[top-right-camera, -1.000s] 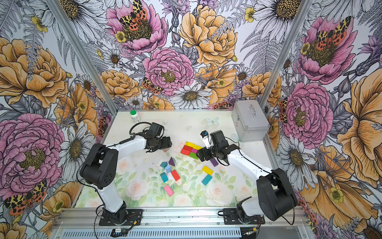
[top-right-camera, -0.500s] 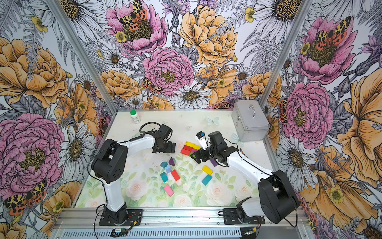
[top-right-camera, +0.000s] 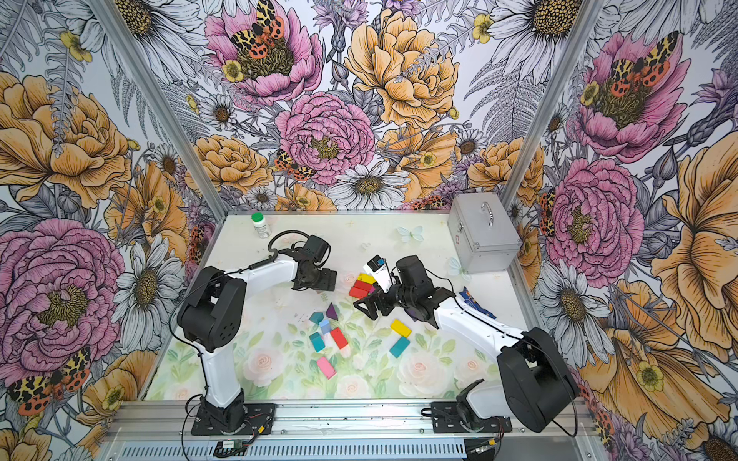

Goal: Assemble a piece of candy with building blocks
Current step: Pick up the building block from the center of the board.

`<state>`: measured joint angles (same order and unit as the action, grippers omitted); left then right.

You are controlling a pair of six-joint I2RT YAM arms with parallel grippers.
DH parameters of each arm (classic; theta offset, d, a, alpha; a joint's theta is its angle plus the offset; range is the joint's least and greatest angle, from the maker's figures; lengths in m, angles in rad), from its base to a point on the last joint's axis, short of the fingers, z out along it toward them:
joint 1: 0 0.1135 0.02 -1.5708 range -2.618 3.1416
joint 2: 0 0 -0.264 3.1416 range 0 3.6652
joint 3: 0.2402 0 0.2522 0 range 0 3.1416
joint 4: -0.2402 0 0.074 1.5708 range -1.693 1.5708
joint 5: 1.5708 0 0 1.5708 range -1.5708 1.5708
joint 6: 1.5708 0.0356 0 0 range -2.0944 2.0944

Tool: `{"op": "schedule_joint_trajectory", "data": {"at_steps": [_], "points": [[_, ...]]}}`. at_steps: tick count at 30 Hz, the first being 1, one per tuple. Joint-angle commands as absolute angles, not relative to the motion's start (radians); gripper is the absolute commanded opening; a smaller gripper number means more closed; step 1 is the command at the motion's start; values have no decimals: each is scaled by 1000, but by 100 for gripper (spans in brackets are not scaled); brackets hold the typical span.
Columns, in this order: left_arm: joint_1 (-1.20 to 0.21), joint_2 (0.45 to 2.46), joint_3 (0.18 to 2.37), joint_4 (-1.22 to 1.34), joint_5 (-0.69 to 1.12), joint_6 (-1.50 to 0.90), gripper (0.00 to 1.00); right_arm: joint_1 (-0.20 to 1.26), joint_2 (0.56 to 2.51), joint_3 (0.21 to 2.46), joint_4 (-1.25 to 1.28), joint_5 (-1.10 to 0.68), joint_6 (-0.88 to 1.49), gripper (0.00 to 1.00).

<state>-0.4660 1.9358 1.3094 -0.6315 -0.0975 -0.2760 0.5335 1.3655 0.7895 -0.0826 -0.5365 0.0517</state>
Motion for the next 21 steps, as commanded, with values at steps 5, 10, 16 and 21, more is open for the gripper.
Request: {"op": "schedule_joint_trajectory", "data": {"at_steps": [5,10,16,21], "points": [[-466,1977,1350,-646,-70,-219,79,524,1408,796,-52,-522,61,100],[-467,1982,1351,-646,-69,-218,69,519,1409,795,-52,-505,61,100],[-467,1984,1353,-644,-67,-221,59,514,1409,788,-52,-483,63,99],[-467,1982,1366,-646,-64,-221,52,511,1407,785,-54,-475,63,99]]}}
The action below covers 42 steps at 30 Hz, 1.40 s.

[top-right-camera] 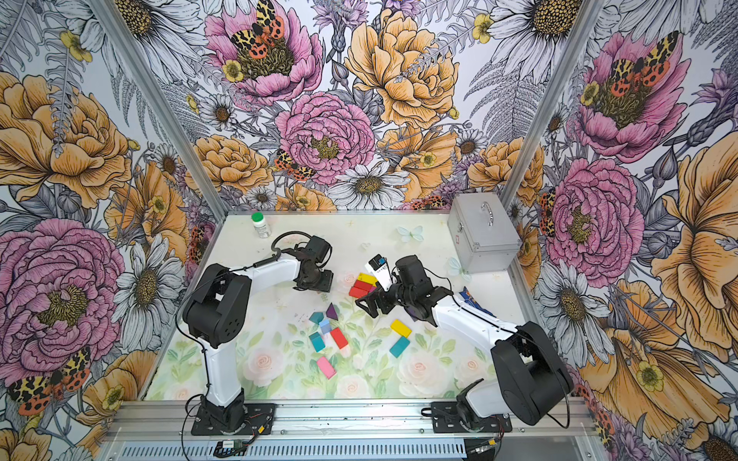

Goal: Assemble a piece of candy with building blocks
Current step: Pick up the building block from the center of the board, then assemble the building block at the center of the board.

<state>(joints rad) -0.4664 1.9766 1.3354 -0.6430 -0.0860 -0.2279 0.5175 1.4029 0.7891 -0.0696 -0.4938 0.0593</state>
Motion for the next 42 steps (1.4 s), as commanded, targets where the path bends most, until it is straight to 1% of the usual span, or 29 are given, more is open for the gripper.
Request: {"op": "schedule_joint_trajectory", "data": {"at_steps": [1,6,11,18,24,31,36,42], "points": [[-466,1980,1371,-646,-63,-221,51,511,1408,782,-54,-472,63,99],[-476,1978,1406,-653,-61,-223,51,505,1400,785,-71,-441,65,99],[-526,2016,1531,-685,-51,-230,50,480,1343,784,-141,-367,64,99],[-575,2175,1798,-729,17,-247,50,406,1226,706,-148,-275,128,99],[-631,2312,2031,-772,45,-247,50,360,1216,688,-147,-235,170,99],[-692,2447,2218,-818,33,-226,50,335,1195,676,-146,-229,175,99],[-707,2519,2307,-872,11,-225,50,324,1190,670,-145,-232,178,99],[-717,2540,2314,-908,-30,-224,50,313,1191,673,-145,-235,174,99]]}}
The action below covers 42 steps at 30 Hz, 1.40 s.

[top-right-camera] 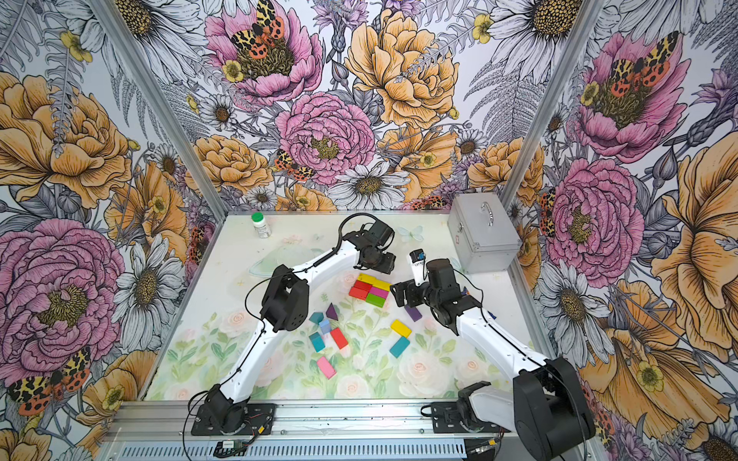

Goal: Assemble a piece of candy with building blocks
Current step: Assemble the building block at the center of the board.

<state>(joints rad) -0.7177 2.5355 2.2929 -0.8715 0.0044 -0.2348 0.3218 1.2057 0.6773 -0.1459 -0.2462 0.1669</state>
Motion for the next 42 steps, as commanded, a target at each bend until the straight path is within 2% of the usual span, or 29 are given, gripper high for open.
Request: {"op": "schedule_joint_trajectory", "data": {"at_steps": [1,24,32,42], "points": [[-717,2537,2307,-912,-38,-226,50,314,1192,675,-146,-236,175,99],[-704,2540,2279,-923,-44,-239,50,307,1190,678,-145,-241,175,99],[-689,2547,2282,-922,-31,-245,57,304,1190,678,-146,-245,173,99],[-695,2577,2307,-921,-3,-258,58,297,1184,673,-145,-245,172,99]]}}
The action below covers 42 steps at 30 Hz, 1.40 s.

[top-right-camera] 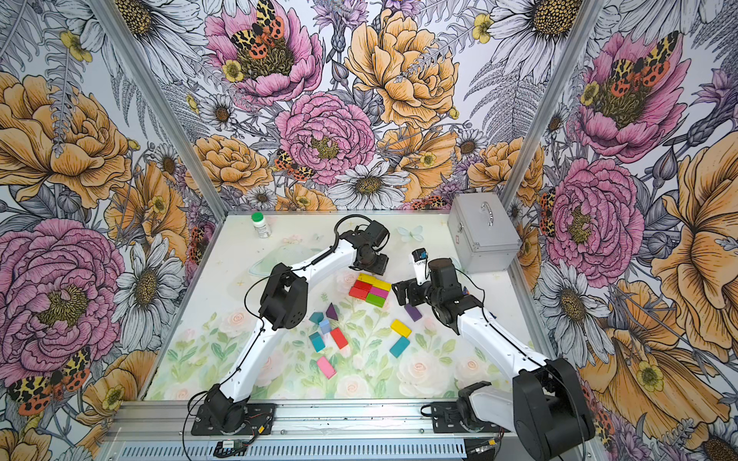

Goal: Assemble a piece of candy with building blocks
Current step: Assemble the building block at the center of the board.

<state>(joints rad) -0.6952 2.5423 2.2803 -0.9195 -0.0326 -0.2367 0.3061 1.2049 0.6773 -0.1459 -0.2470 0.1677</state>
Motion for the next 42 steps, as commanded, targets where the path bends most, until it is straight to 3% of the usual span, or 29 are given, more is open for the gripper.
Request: {"op": "schedule_joint_trajectory", "data": {"at_steps": [1,16,33,37,42], "points": [[-698,2579,2312,-922,-2,-258,58,297,1185,672,-145,-246,172,99],[-706,2594,2323,-921,10,-268,60,286,1172,665,-144,-247,170,99],[-685,2511,2317,-922,66,-256,83,276,1181,654,-139,-233,171,99],[-681,2358,2187,-918,50,-205,98,276,1158,659,-185,-208,195,100],[-642,2052,1768,-832,-12,-206,99,339,1150,647,-207,-220,256,100]]}}
